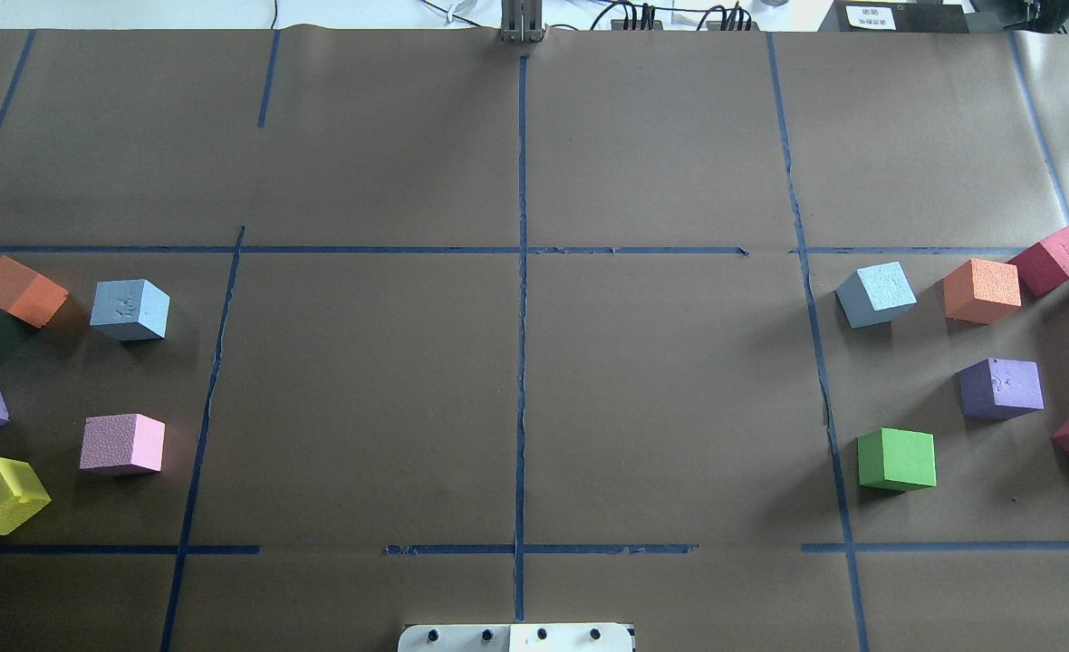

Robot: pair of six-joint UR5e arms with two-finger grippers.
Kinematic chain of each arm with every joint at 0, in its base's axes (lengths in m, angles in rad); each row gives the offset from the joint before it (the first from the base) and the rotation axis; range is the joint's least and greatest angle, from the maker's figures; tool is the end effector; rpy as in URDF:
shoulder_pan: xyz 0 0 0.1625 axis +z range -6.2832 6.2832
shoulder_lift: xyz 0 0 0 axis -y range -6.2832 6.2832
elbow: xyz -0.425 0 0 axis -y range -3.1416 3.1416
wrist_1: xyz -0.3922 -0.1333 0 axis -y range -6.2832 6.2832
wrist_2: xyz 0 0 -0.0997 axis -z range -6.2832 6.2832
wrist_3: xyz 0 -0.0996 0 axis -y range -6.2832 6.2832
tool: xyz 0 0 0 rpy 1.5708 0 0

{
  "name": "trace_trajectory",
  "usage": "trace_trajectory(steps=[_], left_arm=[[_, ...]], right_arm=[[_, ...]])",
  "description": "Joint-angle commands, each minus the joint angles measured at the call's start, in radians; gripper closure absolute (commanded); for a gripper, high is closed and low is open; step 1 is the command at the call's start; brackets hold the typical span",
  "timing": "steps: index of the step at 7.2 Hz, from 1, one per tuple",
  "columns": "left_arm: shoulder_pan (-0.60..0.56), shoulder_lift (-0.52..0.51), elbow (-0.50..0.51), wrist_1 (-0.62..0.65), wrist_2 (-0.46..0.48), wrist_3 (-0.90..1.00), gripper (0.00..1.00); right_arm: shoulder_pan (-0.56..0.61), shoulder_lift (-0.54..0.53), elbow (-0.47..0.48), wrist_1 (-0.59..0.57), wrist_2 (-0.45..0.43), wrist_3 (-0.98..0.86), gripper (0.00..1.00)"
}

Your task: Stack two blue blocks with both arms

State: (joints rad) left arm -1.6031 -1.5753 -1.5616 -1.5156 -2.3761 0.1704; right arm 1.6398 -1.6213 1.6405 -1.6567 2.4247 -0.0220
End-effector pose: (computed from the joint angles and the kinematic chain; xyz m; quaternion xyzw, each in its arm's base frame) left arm -0.0773 -0.4873 0.6642 0.0122 0.3925 0.0517 0.9182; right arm 0.0902 -0.4607 0.6514 -0.0115 -0.4148 0.0352 0.9092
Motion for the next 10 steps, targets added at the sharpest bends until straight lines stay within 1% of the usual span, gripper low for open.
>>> trace_trajectory(steps=[1,5,7,9,10], left_arm=[[0.000,-0.003,-0.008,0.000,0.000,-0.005,0.00],[0.000,-0.009,-0.009,0.000,0.000,-0.006,0.00],[0.000,-0.009,-0.009,-0.002,0.000,-0.006,0.00],[0.000,-0.009,-0.011,-0.002,0.000,-0.008,0.00],[0.000,-0.009,-0.017,-0.002,0.000,-0.008,0.00]], right_arm=[[0.000,0.000,0.001,0.008,-0.004,0.000,0.00],[0.000,0.001,0.001,0.009,-0.004,0.000,0.00],[-0.002,0.018,0.008,0.011,-0.001,0.002,0.00],[-0.017,0.034,0.015,0.052,0.004,0.013,0.00],[-0.024,0.108,0.012,0.064,0.001,0.011,0.00]])
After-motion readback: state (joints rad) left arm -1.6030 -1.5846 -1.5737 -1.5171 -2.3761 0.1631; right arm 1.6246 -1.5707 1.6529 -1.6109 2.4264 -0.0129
